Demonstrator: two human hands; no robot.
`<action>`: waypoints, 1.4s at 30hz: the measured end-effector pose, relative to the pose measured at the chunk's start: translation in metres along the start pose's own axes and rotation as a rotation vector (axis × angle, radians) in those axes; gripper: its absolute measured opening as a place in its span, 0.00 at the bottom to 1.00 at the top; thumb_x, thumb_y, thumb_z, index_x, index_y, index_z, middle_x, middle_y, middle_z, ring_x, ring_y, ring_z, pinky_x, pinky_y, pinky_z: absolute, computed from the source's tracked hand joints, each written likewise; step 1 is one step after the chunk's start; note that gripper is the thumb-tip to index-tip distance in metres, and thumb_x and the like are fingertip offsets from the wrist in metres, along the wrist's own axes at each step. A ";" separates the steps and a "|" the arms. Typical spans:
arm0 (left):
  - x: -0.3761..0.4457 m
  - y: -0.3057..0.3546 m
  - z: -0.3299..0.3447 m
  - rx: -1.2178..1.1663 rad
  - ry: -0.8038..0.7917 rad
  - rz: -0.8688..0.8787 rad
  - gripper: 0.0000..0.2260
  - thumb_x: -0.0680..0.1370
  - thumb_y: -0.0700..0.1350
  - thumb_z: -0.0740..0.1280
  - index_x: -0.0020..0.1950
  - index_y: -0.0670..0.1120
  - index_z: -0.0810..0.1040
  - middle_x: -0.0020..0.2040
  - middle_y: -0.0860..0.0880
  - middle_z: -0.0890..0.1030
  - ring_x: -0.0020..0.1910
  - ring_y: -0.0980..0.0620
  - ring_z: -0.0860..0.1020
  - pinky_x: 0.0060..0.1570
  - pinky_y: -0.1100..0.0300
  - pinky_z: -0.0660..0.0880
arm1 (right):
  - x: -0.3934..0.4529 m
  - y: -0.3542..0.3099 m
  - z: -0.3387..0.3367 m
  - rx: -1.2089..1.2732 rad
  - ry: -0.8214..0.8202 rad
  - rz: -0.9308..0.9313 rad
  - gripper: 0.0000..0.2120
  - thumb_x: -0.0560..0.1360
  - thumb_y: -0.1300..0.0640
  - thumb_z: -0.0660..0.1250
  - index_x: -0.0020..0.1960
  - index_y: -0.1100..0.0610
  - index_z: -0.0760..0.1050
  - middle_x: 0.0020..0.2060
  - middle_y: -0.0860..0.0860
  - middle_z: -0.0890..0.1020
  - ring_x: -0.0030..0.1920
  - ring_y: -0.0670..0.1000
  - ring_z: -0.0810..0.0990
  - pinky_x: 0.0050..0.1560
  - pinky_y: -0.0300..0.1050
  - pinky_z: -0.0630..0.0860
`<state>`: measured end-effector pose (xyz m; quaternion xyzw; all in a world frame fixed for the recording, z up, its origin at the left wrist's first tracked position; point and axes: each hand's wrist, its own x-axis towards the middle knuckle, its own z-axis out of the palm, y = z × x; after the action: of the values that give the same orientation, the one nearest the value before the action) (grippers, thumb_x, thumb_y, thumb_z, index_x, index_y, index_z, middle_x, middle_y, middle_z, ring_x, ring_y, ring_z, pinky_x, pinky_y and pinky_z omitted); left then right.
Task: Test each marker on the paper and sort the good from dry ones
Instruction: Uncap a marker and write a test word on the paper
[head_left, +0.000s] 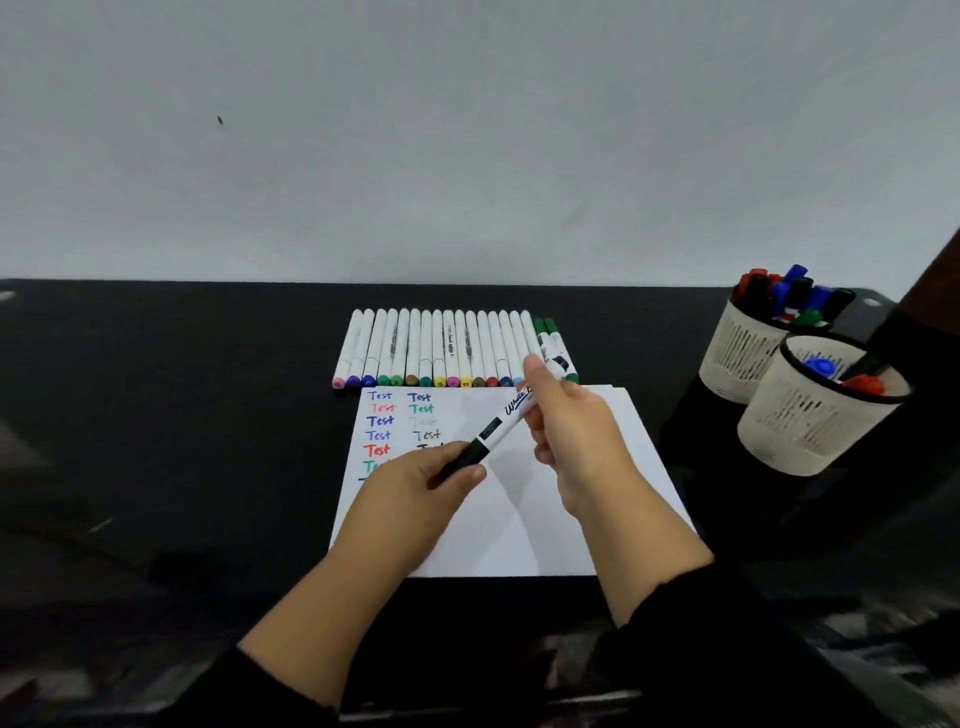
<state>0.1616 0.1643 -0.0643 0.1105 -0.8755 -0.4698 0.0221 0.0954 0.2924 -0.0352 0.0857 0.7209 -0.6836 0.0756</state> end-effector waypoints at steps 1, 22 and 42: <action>-0.001 -0.003 -0.003 -0.008 -0.006 -0.012 0.12 0.77 0.51 0.66 0.60 0.58 0.78 0.42 0.65 0.77 0.43 0.66 0.74 0.39 0.73 0.66 | -0.004 0.004 0.008 -0.019 -0.050 0.007 0.16 0.75 0.42 0.66 0.40 0.55 0.75 0.29 0.47 0.72 0.32 0.47 0.68 0.33 0.40 0.63; -0.001 -0.010 -0.021 0.176 0.007 0.025 0.14 0.78 0.53 0.62 0.63 0.56 0.76 0.40 0.58 0.76 0.40 0.58 0.74 0.38 0.61 0.72 | -0.005 0.031 0.053 0.015 0.019 0.019 0.10 0.72 0.59 0.62 0.33 0.56 0.66 0.25 0.50 0.67 0.27 0.49 0.62 0.30 0.43 0.61; -0.022 -0.023 -0.039 -0.085 0.017 -0.106 0.08 0.76 0.51 0.66 0.38 0.61 0.76 0.42 0.56 0.82 0.45 0.53 0.80 0.46 0.61 0.75 | 0.009 0.017 0.032 0.125 0.089 0.076 0.10 0.76 0.59 0.60 0.36 0.55 0.67 0.26 0.50 0.65 0.24 0.46 0.58 0.22 0.36 0.56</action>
<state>0.1927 0.1254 -0.0601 0.1596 -0.8476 -0.5060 0.0091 0.0901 0.2614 -0.0560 0.1478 0.6759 -0.7192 0.0637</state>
